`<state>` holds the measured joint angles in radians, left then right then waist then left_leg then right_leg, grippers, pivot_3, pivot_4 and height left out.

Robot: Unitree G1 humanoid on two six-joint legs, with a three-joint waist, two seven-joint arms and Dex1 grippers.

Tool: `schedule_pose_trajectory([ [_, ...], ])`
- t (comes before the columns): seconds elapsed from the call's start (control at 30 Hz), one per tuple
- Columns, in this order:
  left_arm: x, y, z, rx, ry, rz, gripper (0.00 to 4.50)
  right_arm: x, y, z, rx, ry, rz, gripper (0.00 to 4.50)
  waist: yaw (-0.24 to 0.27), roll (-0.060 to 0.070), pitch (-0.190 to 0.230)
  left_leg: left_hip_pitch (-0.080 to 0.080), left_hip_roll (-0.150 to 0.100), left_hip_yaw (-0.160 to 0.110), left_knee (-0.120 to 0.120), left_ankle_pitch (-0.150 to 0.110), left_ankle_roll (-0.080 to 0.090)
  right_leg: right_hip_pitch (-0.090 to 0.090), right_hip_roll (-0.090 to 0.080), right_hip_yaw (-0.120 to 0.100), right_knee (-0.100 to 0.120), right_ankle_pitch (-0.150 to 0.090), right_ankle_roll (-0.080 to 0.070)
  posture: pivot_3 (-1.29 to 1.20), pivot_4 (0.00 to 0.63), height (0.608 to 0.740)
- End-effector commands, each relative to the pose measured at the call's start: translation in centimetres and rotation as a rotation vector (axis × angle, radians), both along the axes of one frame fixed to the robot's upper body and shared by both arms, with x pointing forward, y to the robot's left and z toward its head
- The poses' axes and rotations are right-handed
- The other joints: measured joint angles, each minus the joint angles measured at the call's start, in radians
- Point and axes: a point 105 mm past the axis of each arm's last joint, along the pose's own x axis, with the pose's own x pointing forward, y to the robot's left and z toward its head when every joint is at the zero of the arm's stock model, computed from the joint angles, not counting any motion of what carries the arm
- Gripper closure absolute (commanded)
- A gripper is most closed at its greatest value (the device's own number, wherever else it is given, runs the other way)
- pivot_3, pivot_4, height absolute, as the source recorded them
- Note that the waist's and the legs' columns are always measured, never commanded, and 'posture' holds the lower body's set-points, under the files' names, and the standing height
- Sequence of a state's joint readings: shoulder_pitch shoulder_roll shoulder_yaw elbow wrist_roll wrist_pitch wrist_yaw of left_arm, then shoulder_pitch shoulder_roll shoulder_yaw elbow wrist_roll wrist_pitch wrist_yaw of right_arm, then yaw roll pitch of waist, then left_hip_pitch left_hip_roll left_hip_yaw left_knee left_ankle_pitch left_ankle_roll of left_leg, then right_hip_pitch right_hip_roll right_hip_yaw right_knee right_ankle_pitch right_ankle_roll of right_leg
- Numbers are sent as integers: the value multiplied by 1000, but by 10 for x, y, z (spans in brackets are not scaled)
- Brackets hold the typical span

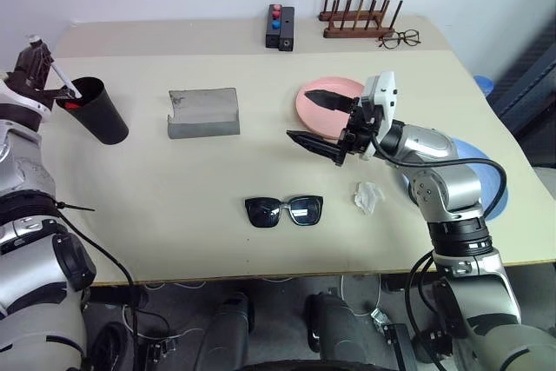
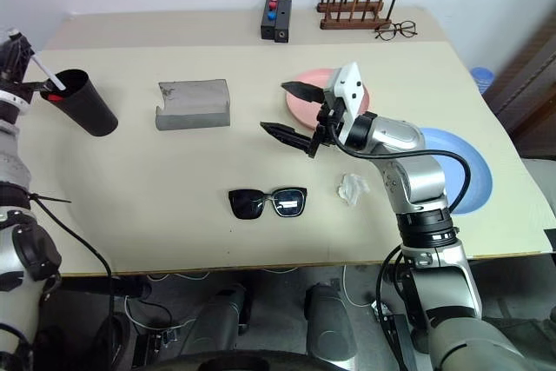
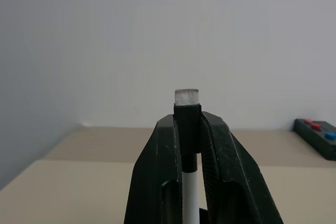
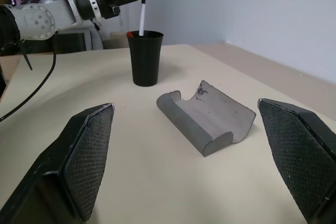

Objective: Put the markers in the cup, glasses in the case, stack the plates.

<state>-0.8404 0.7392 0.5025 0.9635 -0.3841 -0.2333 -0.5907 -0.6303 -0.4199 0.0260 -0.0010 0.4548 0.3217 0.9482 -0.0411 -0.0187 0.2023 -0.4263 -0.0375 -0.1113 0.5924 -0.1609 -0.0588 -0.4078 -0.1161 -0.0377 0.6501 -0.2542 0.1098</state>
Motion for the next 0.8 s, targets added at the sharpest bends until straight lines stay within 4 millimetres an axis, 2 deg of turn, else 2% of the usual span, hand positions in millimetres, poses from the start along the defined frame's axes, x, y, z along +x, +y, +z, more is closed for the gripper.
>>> schedule_pose_trajectory([
  [0.03, -1, 0, 7, 20, -32, 21, 4482, -6, -1, 14, 4, -61, 7, 0, 0, 0, 0, 0, 0, 0, 0, 0, 0, 0, 0, 0, 0, 0, 0, 0, 150, 740],
  [0.07, 0, -2, 6, 34, -28, 17, 4482, -6, -1, 15, 4, -61, 7, 0, 0, 0, 0, 0, 0, 0, 0, 0, 0, 0, 0, 0, 0, 0, 0, 0, 150, 740],
  [0.37, 1, -6, 5, 53, -25, 8, 115, -5, -1, 14, 1, -61, 2, 0, 0, 0, 0, 0, 0, 0, 0, 0, 0, 0, 0, 0, 0, 0, 0, 0, 150, 740],
  [0.5, 1, -9, 14, 63, -44, -8, 17, -4, -1, 14, 2, -59, -2, 0, 0, 0, 0, 0, 0, 0, 0, 0, 0, 0, 0, 0, 0, 0, 0, 0, 150, 740],
  [0.67, 2, -27, 37, 114, -66, -104, 17, -6, -4, 13, -5, -52, 14, 0, 2, 0, 0, 0, 0, 0, 0, 0, 0, 0, 0, 0, 0, 0, 0, 0, 150, 740],
  [0.73, 5, -49, 47, 149, -45, -210, 17, -6, -10, 12, -20, -51, 12, 0, 4, 0, 0, 0, 0, 0, 1, 0, 0, 0, 0, 0, 0, 0, 0, 0, 150, 740],
  [0.8, 9, -72, 48, 182, -3, -313, 17, -7, -16, 11, -41, -50, 13, 0, 6, 0, 0, 0, 0, 0, 1, 0, 0, 1, 0, 0, 0, 0, 0, 0, 150, 740],
])
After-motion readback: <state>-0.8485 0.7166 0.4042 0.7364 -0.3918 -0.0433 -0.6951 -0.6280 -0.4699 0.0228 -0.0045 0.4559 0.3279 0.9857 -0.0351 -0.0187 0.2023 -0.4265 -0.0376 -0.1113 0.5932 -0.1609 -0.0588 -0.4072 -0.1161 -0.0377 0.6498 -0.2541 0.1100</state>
